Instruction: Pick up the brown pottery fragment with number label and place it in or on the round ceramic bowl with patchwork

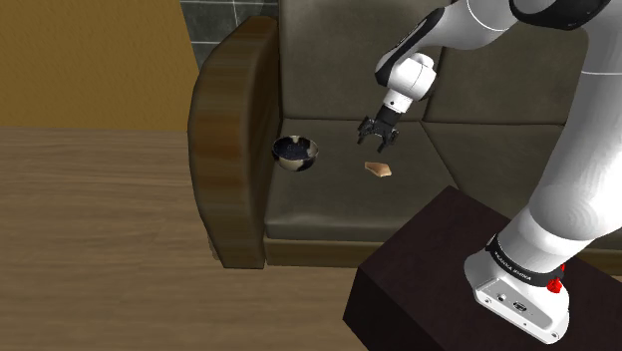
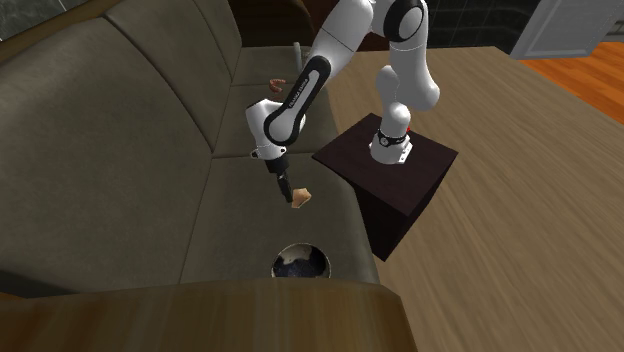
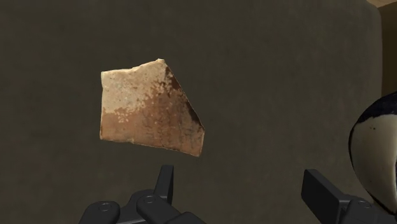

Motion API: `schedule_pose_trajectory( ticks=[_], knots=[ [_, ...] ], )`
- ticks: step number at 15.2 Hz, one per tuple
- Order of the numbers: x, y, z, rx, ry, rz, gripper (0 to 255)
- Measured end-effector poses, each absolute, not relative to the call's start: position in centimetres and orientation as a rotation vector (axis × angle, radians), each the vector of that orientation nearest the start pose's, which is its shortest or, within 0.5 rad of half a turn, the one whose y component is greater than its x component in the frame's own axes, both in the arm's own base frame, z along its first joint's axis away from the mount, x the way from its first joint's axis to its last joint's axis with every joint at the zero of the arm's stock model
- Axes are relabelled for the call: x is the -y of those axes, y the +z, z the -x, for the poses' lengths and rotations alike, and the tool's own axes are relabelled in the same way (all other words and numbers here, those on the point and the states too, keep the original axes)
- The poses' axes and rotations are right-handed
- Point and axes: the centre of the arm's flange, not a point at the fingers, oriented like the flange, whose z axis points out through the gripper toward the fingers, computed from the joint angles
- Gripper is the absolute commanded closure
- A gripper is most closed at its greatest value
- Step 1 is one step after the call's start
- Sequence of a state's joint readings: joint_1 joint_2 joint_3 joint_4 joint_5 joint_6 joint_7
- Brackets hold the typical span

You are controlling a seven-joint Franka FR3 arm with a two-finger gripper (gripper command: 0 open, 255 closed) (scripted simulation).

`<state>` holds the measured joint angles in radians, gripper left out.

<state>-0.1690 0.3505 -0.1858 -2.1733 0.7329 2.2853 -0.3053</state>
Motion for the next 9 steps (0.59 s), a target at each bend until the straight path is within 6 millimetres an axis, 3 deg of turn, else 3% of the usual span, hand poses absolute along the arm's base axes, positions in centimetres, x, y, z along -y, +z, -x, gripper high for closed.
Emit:
schedule_pose_trajectory(
  ticks=[8,9],
  knots=[
    [16.92,20.47,-51.37,-0.786,0.074,2.552,0],
    [16.92,20.47,-51.37,-0.786,0.074,2.552,255]
  ],
)
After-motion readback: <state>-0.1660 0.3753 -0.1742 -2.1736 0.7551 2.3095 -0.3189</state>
